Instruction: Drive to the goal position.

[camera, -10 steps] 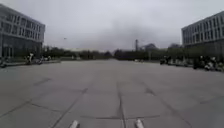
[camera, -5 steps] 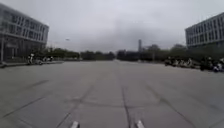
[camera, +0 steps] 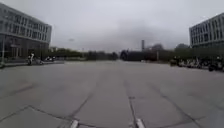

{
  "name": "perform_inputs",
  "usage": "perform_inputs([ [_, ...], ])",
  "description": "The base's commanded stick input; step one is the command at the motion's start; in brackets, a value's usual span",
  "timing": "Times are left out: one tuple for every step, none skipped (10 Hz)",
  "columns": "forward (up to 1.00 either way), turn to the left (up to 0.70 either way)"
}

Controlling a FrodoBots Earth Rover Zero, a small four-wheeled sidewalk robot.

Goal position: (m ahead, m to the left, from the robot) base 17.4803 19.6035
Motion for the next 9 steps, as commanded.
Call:
perform_inputs([
  [1.0,0.01],
  [1.0,0.01],
  [1.0,0.01],
  [1.0,0.01],
  [1.0,0.01],
  [1.0,0.01],
  [1.0,0.01],
  [1.0,0.01],
  [1.0,0.01],
])
